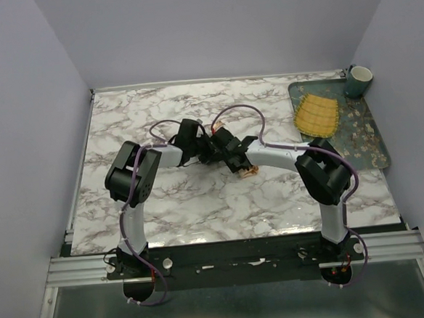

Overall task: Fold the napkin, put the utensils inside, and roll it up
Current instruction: Roll the napkin with the utensil

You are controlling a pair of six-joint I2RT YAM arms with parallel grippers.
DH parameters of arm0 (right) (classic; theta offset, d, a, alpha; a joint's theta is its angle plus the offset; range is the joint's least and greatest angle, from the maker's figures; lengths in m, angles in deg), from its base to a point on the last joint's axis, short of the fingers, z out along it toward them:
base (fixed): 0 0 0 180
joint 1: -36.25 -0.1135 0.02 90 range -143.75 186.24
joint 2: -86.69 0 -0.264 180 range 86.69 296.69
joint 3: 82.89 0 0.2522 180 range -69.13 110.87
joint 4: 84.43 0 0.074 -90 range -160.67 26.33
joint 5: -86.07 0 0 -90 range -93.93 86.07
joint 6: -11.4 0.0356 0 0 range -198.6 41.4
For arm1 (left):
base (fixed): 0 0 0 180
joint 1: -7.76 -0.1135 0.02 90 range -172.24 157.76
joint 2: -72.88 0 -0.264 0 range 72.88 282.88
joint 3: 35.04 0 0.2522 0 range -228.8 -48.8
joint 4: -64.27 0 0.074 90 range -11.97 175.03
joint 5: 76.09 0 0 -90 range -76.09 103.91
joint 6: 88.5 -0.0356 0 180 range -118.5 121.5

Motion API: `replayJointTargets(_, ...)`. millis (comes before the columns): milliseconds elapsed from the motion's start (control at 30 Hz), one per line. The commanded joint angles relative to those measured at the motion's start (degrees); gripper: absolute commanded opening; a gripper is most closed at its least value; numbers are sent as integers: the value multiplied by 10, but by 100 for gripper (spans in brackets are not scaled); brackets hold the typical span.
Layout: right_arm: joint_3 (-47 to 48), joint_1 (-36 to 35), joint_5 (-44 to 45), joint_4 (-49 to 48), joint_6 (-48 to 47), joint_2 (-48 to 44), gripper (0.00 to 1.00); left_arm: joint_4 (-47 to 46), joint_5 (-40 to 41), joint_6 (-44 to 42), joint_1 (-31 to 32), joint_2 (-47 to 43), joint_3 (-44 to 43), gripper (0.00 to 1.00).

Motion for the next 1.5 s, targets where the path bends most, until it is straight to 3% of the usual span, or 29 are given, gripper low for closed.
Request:
replayJointTargets(0,-22,16,-56,-15,23,-6,42,10,12,-4,6,27,-37,16)
replayJointTargets(300,-49,67,-139,-51,55,-24,40,32,22,-13,7,75,-80,15)
replayJointTargets(600,-31,96,-162,-57,65,-12,40,71,17,-23,13,136,-168,15)
replayJointTargets(733,-25,99,-163,-58,59,-8,40,113,59,-60,13,122,-186,18)
replayJointTargets(1000,-14,111,-173,-55,61,1,41,135,58,-62,18,135,-214,21)
replayJointTargets(1300,5,111,-194,-25,58,11,53,159,97,-82,11,60,-189,37)
replayJointTargets(1467,11,111,-207,-15,59,-12,77,171,95,-91,-2,24,-168,45)
